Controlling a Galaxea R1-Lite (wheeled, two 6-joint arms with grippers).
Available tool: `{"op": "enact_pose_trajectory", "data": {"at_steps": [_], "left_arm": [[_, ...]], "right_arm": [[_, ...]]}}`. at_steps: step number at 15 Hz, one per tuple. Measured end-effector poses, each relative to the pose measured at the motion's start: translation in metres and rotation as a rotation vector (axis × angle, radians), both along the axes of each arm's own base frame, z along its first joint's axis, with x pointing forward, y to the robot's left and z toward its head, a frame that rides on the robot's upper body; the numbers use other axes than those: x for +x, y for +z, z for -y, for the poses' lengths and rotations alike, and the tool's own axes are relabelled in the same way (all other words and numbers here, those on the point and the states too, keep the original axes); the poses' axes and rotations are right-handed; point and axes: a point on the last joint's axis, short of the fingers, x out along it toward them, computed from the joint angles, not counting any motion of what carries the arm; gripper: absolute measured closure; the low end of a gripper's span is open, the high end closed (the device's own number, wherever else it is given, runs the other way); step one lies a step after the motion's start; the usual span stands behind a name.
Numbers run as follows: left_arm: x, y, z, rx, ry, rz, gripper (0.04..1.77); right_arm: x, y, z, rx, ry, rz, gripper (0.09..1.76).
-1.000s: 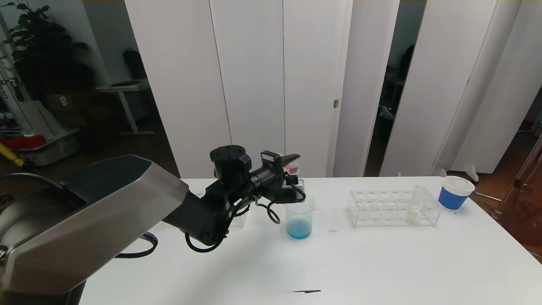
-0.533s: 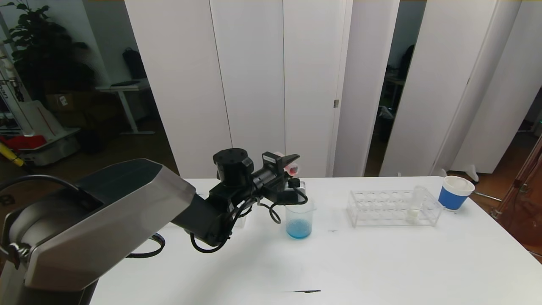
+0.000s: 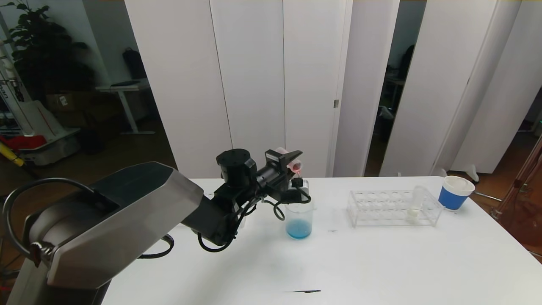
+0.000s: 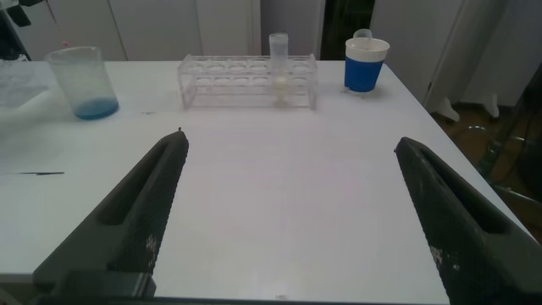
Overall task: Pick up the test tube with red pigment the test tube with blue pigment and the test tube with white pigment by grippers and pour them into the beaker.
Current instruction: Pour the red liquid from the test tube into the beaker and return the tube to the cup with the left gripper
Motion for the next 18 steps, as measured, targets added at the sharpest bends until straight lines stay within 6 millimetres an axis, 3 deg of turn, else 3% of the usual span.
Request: {"op": "enact_pose_trajectory", "data": {"at_steps": [18], "left_arm": [[-0.0010, -0.0036, -0.0009, -0.003, -0.016, 0.007, 1.21]], "right_arm": [[0.0000, 0.0000, 0.0000, 0.000, 0.000, 0.000, 0.10]]}}
